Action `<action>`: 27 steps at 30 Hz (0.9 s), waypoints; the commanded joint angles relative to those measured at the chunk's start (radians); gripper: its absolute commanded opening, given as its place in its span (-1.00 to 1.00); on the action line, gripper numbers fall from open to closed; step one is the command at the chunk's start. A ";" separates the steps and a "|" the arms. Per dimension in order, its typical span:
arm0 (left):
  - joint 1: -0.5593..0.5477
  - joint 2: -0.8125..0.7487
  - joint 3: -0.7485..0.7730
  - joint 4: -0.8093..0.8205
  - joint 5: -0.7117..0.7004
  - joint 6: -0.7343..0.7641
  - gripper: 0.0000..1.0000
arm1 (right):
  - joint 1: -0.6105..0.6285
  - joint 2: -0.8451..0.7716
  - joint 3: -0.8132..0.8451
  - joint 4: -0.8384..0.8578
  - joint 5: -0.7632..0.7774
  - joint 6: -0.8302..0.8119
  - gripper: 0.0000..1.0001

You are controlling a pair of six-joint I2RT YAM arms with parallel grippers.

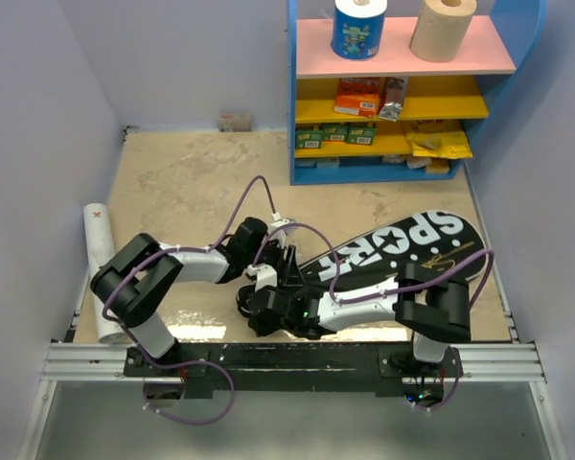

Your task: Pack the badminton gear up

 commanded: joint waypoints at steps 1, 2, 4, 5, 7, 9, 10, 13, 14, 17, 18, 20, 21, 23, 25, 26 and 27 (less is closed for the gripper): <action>-0.038 0.045 -0.046 0.075 0.101 -0.054 0.01 | 0.049 0.046 0.072 0.169 -0.088 -0.025 -1.00; -0.040 0.045 -0.049 0.088 0.103 -0.052 0.02 | 0.054 0.069 0.086 0.164 -0.094 -0.034 -1.00; -0.041 0.049 -0.055 0.101 0.109 -0.055 0.02 | 0.072 0.088 0.120 0.159 -0.097 -0.037 -1.00; -0.041 0.052 -0.058 0.118 0.112 -0.058 0.02 | 0.077 0.094 0.127 0.152 -0.093 -0.039 -1.00; -0.042 0.052 -0.063 0.123 0.114 -0.059 0.02 | 0.086 0.095 0.134 0.146 -0.073 -0.040 -1.00; -0.043 0.056 -0.066 0.138 0.120 -0.066 0.03 | 0.088 0.074 0.118 0.150 -0.065 -0.033 -0.93; -0.043 0.056 -0.071 0.144 0.121 -0.069 0.03 | 0.089 0.063 0.112 0.149 -0.054 -0.030 -0.82; -0.043 0.056 -0.075 0.160 0.121 -0.074 0.03 | 0.089 0.008 0.088 0.123 -0.027 -0.017 -0.36; -0.043 0.055 -0.075 0.160 0.121 -0.074 0.03 | 0.092 -0.007 0.080 0.094 -0.016 -0.010 -0.30; -0.042 0.044 -0.069 0.148 0.112 -0.069 0.04 | 0.091 -0.095 0.040 0.023 0.032 0.015 -0.13; -0.043 0.039 -0.066 0.141 0.107 -0.066 0.05 | 0.091 -0.116 0.017 0.002 0.044 0.021 -0.09; -0.043 0.015 -0.054 0.118 0.098 -0.062 0.08 | 0.091 -0.187 -0.001 -0.082 0.093 0.042 -0.04; -0.043 0.004 -0.048 0.108 0.095 -0.052 0.08 | 0.092 -0.208 -0.013 -0.121 0.114 0.051 -0.03; -0.042 -0.043 -0.025 0.059 0.068 -0.042 0.11 | 0.092 -0.282 -0.029 -0.219 0.145 0.082 0.01; -0.042 -0.103 0.006 0.013 0.028 -0.014 0.17 | 0.091 -0.337 -0.047 -0.268 0.199 0.085 0.11; -0.041 -0.123 0.017 -0.041 0.011 -0.003 0.20 | 0.091 -0.394 -0.047 -0.323 0.217 0.093 0.15; -0.043 -0.145 0.026 -0.067 -0.006 0.019 0.23 | 0.092 -0.420 -0.047 -0.350 0.255 0.093 0.22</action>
